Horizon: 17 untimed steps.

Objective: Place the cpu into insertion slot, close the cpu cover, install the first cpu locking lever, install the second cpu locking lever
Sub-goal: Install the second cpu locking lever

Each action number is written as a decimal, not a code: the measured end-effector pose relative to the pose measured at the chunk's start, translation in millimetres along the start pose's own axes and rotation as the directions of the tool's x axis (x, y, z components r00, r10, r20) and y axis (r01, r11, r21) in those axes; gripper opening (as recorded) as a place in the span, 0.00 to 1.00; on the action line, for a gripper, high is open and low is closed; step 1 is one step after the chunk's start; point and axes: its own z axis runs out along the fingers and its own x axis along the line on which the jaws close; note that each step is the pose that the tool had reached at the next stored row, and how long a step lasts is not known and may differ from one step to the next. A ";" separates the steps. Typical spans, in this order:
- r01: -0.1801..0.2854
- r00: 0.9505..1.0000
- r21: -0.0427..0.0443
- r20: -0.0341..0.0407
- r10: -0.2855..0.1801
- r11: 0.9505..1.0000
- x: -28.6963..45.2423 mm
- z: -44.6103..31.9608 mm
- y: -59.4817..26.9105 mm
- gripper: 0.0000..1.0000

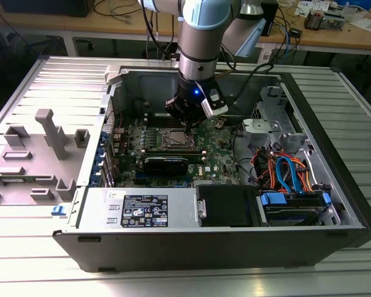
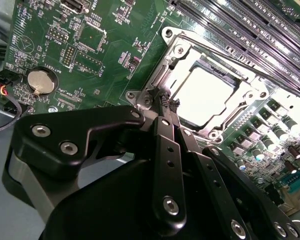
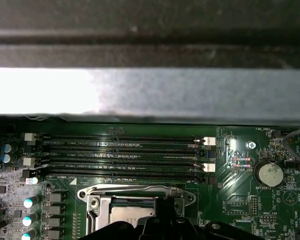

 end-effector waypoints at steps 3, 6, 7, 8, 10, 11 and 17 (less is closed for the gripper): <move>0.000 1.000 0.000 0.000 0.000 1.000 0.2 -7.2 0.1 0.11; 0.001 1.000 0.000 0.000 -0.001 1.000 0.4 -10.9 -5.5 0.11; 0.001 1.000 0.000 0.000 -0.001 1.000 0.4 -11.0 -7.3 0.11; 0.001 1.000 0.000 0.000 -0.001 1.000 0.5 -10.9 -9.9 0.11; 0.001 1.000 0.000 0.000 -0.001 1.000 0.5 -10.7 -12.9 0.11; 0.001 1.000 0.000 0.000 -0.001 1.000 0.6 -10.6 -14.5 0.11; 0.000 1.000 0.000 0.000 0.000 1.000 0.7 -12.9 -18.1 0.11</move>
